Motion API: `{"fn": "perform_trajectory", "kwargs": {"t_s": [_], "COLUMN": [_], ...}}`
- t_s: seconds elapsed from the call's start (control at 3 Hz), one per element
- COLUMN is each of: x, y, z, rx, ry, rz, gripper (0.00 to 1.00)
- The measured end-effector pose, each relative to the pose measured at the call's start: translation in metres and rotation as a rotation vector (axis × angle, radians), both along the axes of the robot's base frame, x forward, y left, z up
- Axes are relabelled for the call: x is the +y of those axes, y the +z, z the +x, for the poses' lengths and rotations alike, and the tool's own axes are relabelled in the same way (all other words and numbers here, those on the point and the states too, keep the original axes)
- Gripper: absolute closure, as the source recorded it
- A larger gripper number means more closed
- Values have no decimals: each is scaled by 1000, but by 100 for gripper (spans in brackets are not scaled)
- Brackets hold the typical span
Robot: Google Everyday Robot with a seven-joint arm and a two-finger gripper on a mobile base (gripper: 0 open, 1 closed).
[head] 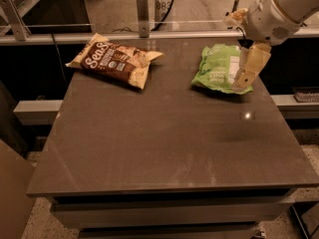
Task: Pick brown chip bag
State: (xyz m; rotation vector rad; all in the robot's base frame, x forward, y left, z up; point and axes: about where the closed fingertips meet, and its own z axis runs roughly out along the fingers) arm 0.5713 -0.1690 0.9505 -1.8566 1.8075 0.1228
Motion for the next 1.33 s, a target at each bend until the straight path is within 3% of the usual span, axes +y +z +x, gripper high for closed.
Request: {"fn": "perform_trajectory", "kwargs": {"t_s": [0.33, 0.67, 1.0, 1.33], "x": [6, 27, 56, 86], "y": [-2, -5, -10, -20], "z": [6, 23, 42, 60], "rx": [6, -29, -67, -74], "ry": [-7, 31, 87, 152], "rz": [-4, 35, 93, 158], "gripper": [0, 0, 0, 0]}}
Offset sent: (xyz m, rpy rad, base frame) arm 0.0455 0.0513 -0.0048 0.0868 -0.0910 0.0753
